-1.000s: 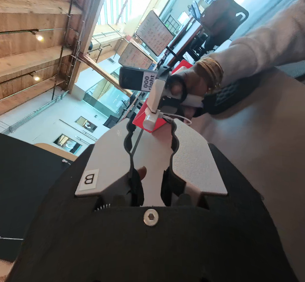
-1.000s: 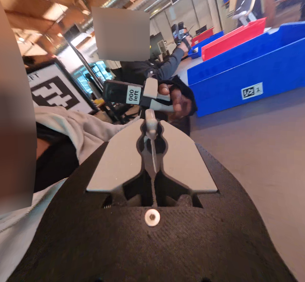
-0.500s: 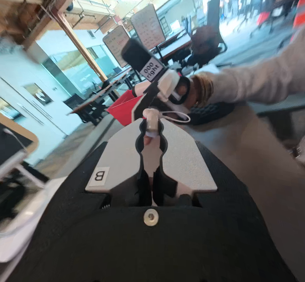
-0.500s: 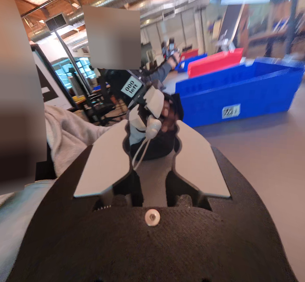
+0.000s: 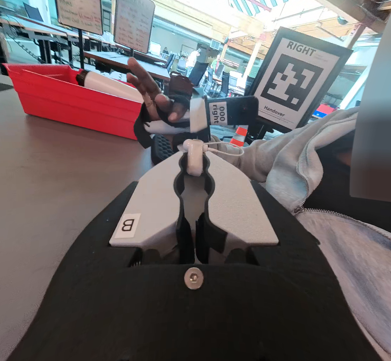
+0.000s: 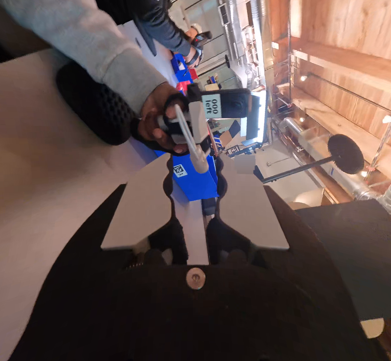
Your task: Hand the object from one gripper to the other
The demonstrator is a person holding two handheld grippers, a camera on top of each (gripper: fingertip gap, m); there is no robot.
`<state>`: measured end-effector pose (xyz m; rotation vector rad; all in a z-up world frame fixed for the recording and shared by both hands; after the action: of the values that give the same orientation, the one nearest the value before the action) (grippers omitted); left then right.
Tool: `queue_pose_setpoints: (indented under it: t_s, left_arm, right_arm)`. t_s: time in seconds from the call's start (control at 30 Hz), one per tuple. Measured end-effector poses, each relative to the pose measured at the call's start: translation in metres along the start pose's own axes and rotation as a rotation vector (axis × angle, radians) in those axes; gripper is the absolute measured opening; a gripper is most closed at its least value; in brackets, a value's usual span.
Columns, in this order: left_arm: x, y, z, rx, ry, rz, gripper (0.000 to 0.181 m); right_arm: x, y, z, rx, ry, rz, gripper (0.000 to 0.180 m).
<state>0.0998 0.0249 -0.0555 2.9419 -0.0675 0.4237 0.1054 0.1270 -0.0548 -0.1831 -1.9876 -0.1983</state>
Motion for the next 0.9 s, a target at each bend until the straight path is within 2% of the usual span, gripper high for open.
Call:
queue_pose_setpoints:
  t_s: [0.1,0.2,0.23,0.3,0.4,0.43,0.53,0.6,0.73,0.83,0.9]
  left_arm:
    - [0.001,-0.003,0.003,-0.032,0.014,0.025,0.013]
    - [0.003,-0.004,0.000,-0.002,-0.037,0.011,0.012]
    - [0.004,-0.003,-0.003,0.019,-0.092,-0.027,0.017]
    - [0.005,-0.001,-0.009,0.057,-0.276,-0.180,0.042]
    - [0.010,0.000,-0.012,0.044,-0.693,-0.463,0.050]
    - [0.011,-0.001,-0.013,0.027,-0.773,-0.530,0.050]
    - [0.010,-0.008,-0.007,-0.044,-0.900,-0.589,0.046]
    - [0.012,-0.012,-0.005,-0.073,-0.980,-0.614,0.041]
    - [0.011,-0.016,0.000,-0.145,-1.073,-0.655,0.031]
    - [0.009,-0.018,0.003,-0.182,-1.104,-0.678,0.015]
    - [0.009,-0.018,0.003,-0.194,-1.089,-0.674,0.015]
  right_arm:
    - [-0.005,-0.003,-0.001,-0.029,0.063,0.001,0.015]
    - [-0.002,-0.001,-0.002,-0.027,0.039,-0.011,0.014]
    - [-0.001,0.000,-0.001,-0.025,0.008,-0.020,0.014]
    - [0.005,0.001,0.001,-0.013,-0.118,-0.036,0.013]
    - [0.016,0.000,0.010,0.009,-0.486,-0.139,0.013]
    - [0.018,0.000,0.013,0.035,-0.619,-0.194,0.013]
    - [0.020,0.001,0.016,0.126,-0.944,-0.369,0.013]
    - [0.018,0.000,0.019,0.136,-1.084,-0.457,0.013]
    - [0.015,-0.002,0.023,0.138,-1.232,-0.549,0.013]
    - [0.012,-0.004,0.023,0.126,-1.260,-0.585,0.013]
    - [0.011,-0.004,0.023,0.117,-1.262,-0.590,0.013]
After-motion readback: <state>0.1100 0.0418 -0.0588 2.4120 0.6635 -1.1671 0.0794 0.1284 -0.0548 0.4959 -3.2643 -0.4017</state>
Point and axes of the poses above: each gripper's, where its closed fingertips meet, y back along the fingers, z out of its underside, x = y × z across the jaws, the point moved 5 cm from there along y, back along the fingers, and after that the axes turned 12 degrees about -x, right-handed, at the moved point
